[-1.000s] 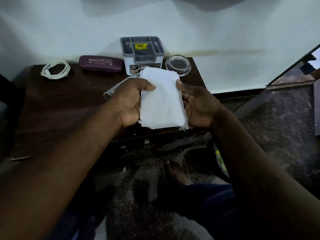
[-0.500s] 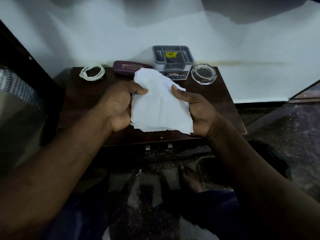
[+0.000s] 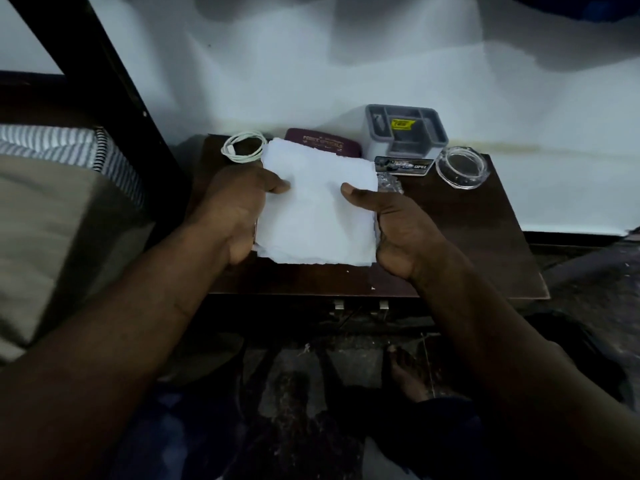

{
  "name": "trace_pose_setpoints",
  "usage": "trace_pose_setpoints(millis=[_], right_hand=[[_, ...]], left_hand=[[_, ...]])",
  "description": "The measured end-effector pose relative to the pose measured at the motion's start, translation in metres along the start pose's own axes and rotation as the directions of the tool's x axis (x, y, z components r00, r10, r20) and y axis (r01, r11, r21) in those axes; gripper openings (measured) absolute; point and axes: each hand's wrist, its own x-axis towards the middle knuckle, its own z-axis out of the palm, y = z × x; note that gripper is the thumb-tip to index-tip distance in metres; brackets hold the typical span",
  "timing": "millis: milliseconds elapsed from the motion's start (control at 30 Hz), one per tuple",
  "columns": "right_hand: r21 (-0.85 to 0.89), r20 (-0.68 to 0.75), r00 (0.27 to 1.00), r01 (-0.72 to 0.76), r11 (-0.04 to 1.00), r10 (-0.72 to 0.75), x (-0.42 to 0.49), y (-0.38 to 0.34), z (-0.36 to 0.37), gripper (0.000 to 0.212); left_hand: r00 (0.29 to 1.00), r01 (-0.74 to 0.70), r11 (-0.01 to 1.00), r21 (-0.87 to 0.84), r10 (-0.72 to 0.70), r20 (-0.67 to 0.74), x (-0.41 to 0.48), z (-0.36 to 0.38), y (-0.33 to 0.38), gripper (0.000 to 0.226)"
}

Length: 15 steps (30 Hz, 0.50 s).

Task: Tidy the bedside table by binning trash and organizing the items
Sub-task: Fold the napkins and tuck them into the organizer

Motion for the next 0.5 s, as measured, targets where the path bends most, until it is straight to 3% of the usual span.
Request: trace_pose_setpoints(millis=[200,333,500], right_hand=[[-0.056,0.018,0.996,0.085,0.995,-0.085,0.005,-0.007,0.002,0.037],[-0.156,-0.061,0.983,0.162,0.974,-0.174,0.013,-0.009,0.002,0.060],[-0.254,-0.010,0.975,0.211,0.944,-0.221,0.010,-0.010,0.006,0.043]], left_hand=[[0.999,-0.029,0.999,-0.019,0.028,-0.046,0.008,-0.014,0.005,0.014],[0.996,-0.053,0.998,-0.031,0.050,-0.077,0.013,-0.019,0.007,0.016],[0.997,-0.049,0.996,-0.074,0.054,0.063,0.010,-0.016,0.007,0.015]])
